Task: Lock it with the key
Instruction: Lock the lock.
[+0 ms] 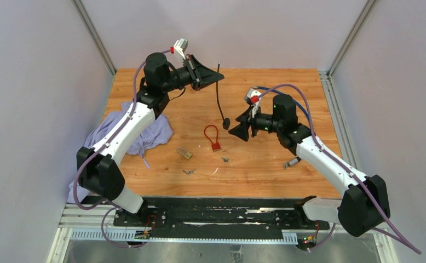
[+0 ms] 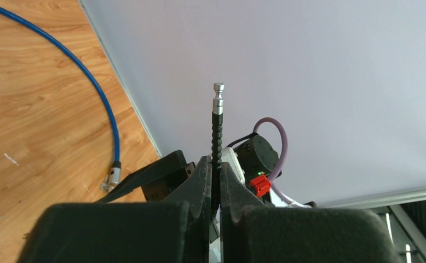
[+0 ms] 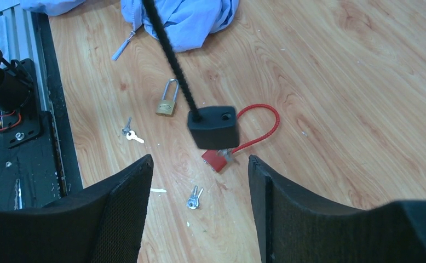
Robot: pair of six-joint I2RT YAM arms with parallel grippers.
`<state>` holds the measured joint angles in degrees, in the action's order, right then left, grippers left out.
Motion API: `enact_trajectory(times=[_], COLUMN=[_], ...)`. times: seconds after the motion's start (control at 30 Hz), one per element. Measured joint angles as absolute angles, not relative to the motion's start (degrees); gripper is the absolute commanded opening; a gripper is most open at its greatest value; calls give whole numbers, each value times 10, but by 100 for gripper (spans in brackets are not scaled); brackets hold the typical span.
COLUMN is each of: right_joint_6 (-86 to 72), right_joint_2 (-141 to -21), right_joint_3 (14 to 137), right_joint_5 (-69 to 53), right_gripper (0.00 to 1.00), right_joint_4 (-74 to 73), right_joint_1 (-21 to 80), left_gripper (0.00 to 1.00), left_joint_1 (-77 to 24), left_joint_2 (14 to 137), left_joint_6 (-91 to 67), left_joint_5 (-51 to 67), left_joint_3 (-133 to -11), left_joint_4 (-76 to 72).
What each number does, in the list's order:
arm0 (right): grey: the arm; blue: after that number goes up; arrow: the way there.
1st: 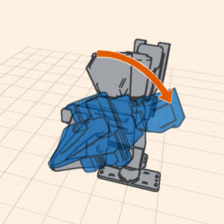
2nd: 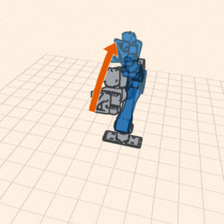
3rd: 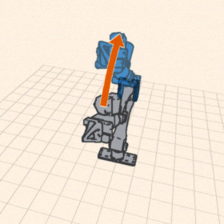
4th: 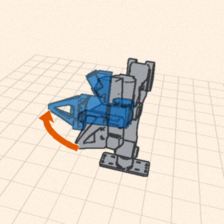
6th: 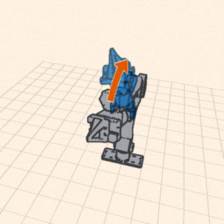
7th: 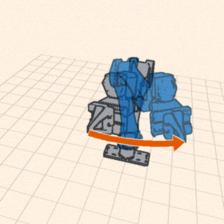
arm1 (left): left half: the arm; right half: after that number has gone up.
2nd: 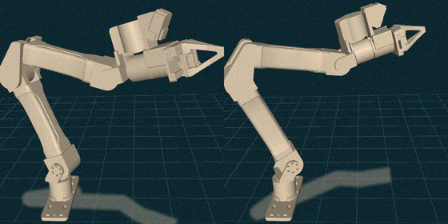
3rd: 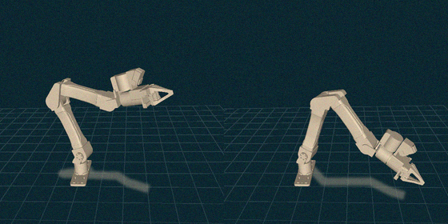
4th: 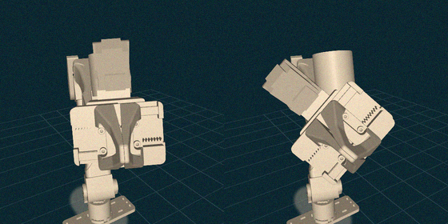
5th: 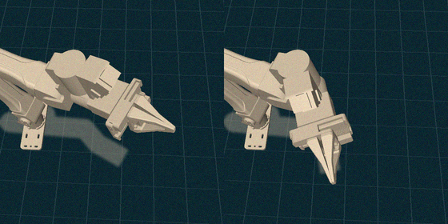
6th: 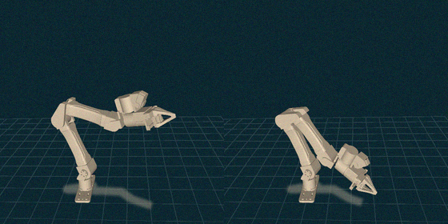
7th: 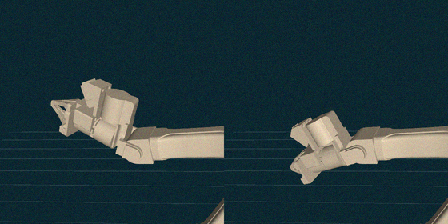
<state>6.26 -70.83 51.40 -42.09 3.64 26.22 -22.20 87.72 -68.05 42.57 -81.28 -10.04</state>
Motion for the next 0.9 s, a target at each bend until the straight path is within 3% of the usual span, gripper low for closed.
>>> enact_trajectory(times=[0.9], right_joint_6=[25], right_joint_2=[-728], right_joint_3=[479], right_joint_5=[-437], right_gripper=[66], right_joint_4=[164], right_joint_1=[274], left_gripper=[1], left_joint_1=[-222], left_joint_2=[877], left_joint_6=[-850], left_joint_5=[422], left_joint_3=[-740], left_joint_4=[-258])
